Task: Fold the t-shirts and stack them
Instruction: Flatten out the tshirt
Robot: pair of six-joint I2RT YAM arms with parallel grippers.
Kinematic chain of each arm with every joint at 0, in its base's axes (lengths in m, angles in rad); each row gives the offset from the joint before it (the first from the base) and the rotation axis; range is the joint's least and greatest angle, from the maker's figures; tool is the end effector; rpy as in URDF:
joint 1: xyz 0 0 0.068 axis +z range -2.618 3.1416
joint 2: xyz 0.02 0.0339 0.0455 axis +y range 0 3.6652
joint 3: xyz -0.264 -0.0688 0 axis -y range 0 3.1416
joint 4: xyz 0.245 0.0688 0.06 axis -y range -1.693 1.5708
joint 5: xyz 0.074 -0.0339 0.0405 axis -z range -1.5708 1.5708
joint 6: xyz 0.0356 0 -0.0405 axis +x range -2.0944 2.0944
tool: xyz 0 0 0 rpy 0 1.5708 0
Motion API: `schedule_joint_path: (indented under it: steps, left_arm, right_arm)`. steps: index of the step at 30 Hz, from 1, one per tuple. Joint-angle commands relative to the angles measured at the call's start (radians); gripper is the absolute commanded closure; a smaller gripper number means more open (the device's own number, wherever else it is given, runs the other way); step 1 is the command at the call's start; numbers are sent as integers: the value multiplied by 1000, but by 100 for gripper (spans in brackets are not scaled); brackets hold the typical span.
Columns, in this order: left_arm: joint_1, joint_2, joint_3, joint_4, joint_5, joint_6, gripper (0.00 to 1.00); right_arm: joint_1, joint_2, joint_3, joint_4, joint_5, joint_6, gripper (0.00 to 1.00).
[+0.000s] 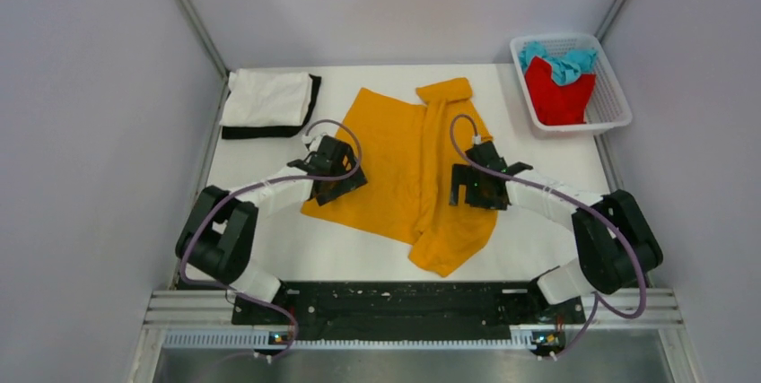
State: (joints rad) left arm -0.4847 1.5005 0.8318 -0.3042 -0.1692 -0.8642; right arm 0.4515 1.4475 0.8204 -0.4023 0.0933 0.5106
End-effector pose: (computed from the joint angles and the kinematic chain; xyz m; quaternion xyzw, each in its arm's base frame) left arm 0.2614 -0.1309 0.1819 -0.2040 0.9304 -0.1202 0.2796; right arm 0.2512 0.1181 0.1865 0.0409 0.9617 0.0838 0.2576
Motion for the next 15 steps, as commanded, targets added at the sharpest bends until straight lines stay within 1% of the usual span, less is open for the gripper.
schedule_joint_path:
  steps: [1,4,7,10,13,15]
  left_arm:
    - [38,89,17,85,109,23,1]
    - [60,129,14,78,104,20,1]
    - [92,146,-1,57,86,17,1]
    - [139,136,-27,34,65,15,1]
    - [188,110,-46,8,57,22,1]
    - [203,90,-52,-14,41,21,1]
  right_arm:
    - [12,20,-57,95,38,90,1]
    - [-3,97,-31,96,83,78,1]
    - [-63,199,27,86,77,57,1]
    - [-122,305,123,66,79,12,1]
    - [-184,419,255,36,69,-28,1]
    - [-205,469,330,8,99,-35,1]
